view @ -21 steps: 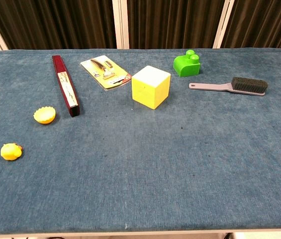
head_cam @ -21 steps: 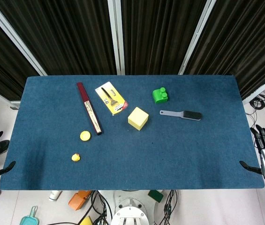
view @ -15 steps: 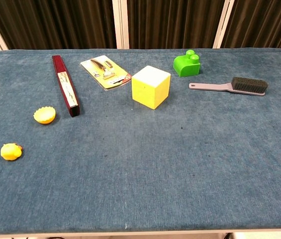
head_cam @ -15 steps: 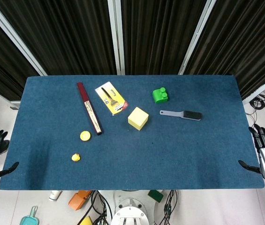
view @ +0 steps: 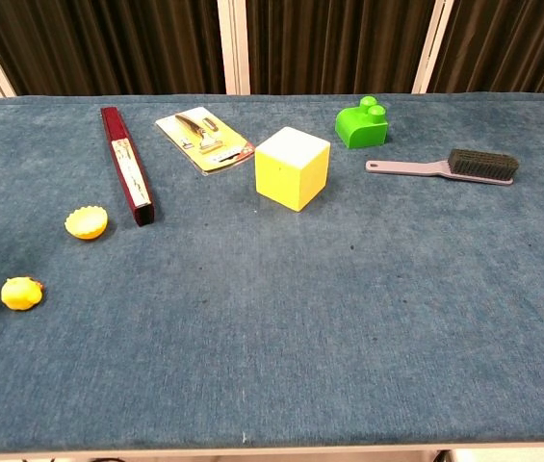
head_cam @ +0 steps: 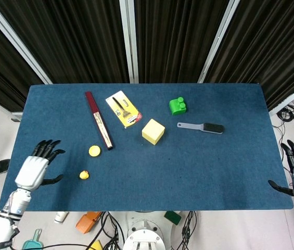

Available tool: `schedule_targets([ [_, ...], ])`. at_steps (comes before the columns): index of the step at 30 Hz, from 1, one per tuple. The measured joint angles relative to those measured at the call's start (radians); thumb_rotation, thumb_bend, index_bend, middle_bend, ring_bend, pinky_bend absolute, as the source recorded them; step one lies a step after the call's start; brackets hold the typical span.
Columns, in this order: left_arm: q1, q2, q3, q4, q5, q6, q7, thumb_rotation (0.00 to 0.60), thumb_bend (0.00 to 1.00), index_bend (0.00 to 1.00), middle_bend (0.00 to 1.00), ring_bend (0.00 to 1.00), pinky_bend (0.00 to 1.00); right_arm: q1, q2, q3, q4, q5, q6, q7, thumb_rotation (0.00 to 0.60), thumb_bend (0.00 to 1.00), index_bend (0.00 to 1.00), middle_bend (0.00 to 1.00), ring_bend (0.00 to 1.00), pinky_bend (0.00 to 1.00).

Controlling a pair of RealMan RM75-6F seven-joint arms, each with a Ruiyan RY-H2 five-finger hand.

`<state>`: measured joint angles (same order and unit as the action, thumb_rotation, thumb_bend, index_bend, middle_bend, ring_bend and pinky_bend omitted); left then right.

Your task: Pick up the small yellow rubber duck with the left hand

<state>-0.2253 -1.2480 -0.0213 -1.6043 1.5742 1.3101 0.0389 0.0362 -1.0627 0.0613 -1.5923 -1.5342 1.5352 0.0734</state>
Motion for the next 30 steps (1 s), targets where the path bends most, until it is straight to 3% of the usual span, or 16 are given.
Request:
schedule_targets([
  [8, -0.082, -0.121, 0.002, 0.037, -0.063, -0.151, 0.122, 0.600, 0.22, 0.35, 0.09, 0.01, 0.00, -0.008, 0.000, -0.002, 0.007, 0.006, 0.005, 0.007, 0.600, 0.08, 0.00, 0.00, 0.00, 0.01],
  [26, -0.093, -0.221, 0.034, 0.130, -0.114, -0.177, 0.169, 0.600, 0.27, 0.46, 0.10, 0.01, 0.00, -0.005, -0.002, -0.001, 0.003, 0.010, -0.005, 0.003, 0.600, 0.08, 0.00, 0.00, 0.00, 0.01],
  [30, -0.096, -0.229, 0.035, 0.145, -0.118, -0.182, 0.148, 0.600, 0.33, 0.52, 0.13, 0.02, 0.00, -0.004, -0.002, -0.001, 0.001, 0.013, -0.007, 0.002, 0.600, 0.08, 0.00, 0.00, 0.00, 0.01],
])
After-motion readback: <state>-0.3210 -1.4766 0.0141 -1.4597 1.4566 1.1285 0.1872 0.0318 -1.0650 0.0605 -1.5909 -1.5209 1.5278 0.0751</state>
